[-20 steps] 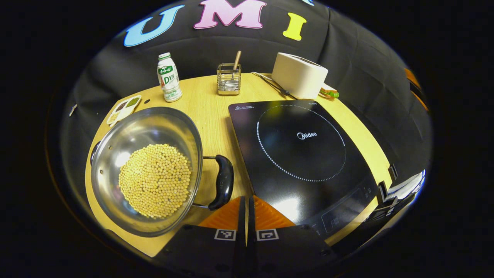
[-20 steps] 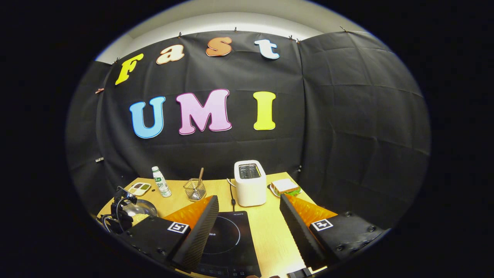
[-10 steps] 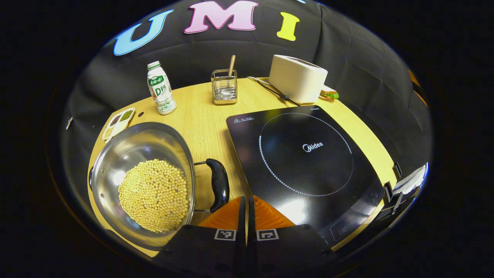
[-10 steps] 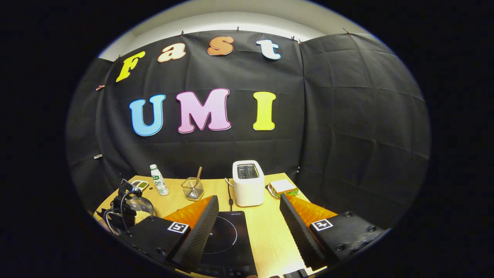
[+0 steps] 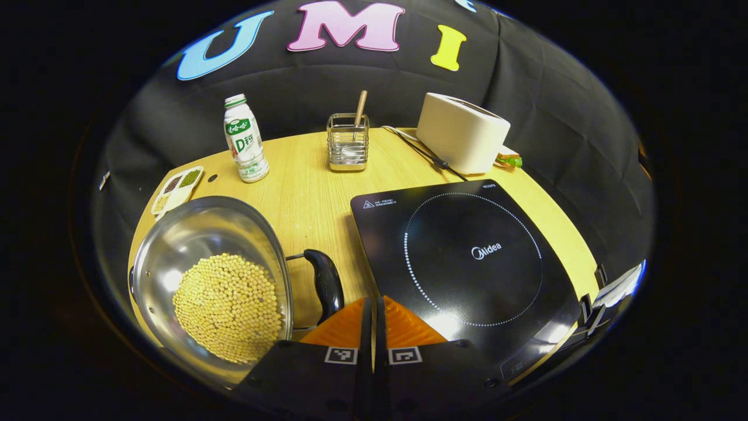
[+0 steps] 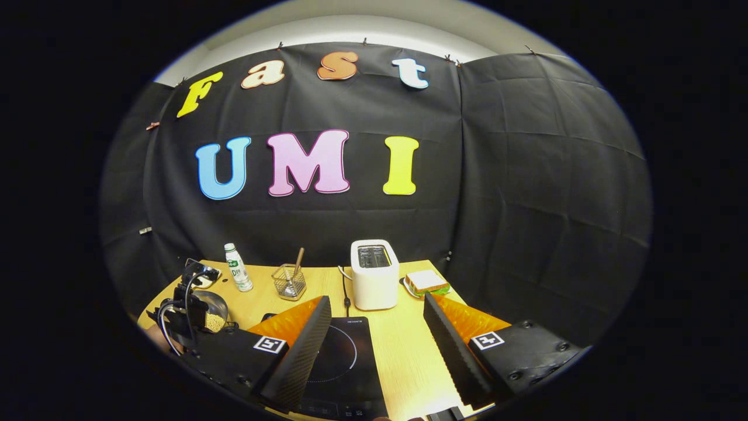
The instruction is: First push the handle of the pot to place it horizontally, then grasp the pot with both hands and set it on the induction cooktop.
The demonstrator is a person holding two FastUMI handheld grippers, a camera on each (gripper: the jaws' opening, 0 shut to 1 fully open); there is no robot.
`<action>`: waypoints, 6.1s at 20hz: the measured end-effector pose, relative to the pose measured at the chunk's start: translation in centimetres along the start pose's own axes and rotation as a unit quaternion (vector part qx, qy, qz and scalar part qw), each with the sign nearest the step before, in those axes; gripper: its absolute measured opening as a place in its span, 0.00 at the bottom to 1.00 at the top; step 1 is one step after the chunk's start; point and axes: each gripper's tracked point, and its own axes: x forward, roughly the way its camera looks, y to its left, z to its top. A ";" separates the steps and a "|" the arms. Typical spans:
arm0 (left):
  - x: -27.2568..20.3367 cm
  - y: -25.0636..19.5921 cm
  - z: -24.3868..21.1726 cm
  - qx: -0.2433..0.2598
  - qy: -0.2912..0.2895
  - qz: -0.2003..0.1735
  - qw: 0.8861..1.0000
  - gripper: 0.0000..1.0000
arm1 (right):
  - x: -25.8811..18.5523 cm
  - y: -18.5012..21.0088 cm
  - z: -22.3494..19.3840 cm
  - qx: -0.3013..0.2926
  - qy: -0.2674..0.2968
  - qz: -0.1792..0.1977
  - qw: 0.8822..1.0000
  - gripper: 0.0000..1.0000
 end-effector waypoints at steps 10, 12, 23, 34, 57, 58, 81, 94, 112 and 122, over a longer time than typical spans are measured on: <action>-10.0 2.8 0.9 -0.057 -0.118 0.019 0.991 0.05 | 0.2 6.0 -1.5 0.004 0.026 0.049 0.998 0.99; -12.6 5.6 1.1 -0.054 -0.143 0.045 0.987 0.05 | 0.3 8.2 -2.4 -0.002 0.040 0.069 0.997 0.99; -21.6 19.8 1.3 -0.095 -0.214 0.130 0.963 0.24 | 1.7 22.6 -4.6 -0.019 0.084 0.168 0.982 0.99; -18.3 29.6 1.0 -0.077 -0.203 0.125 0.968 0.96 | 5.1 32.5 -12.3 -0.025 0.195 0.192 0.962 0.99; -4.0 34.8 -3.0 -0.117 -0.079 0.057 0.988 0.95 | 11.2 35.7 -26.3 0.005 0.326 0.160 0.932 0.99; -3.9 34.8 -3.2 -0.117 -0.074 0.059 0.989 0.94 | 11.2 36.0 -26.6 0.010 0.331 0.161 0.930 0.99; -6.0 34.0 -5.0 -0.155 -0.043 0.061 0.985 0.63 | 10.3 34.9 -25.6 -0.010 0.347 0.161 0.924 0.63; -12.7 23.4 0.7 -0.139 -0.069 0.065 0.986 0.63 | 6.6 25.8 -17.0 0.007 0.317 0.158 0.935 0.63; -6.8 5.2 5.9 -0.139 -0.070 0.045 0.987 0.62 | 9.5 7.1 -14.3 0.015 0.310 0.130 0.942 0.63; -1.6 0.4 6.3 -0.141 -0.055 0.037 0.988 0.62 | 12.3 1.6 -16.6 0.017 0.329 0.115 0.937 0.63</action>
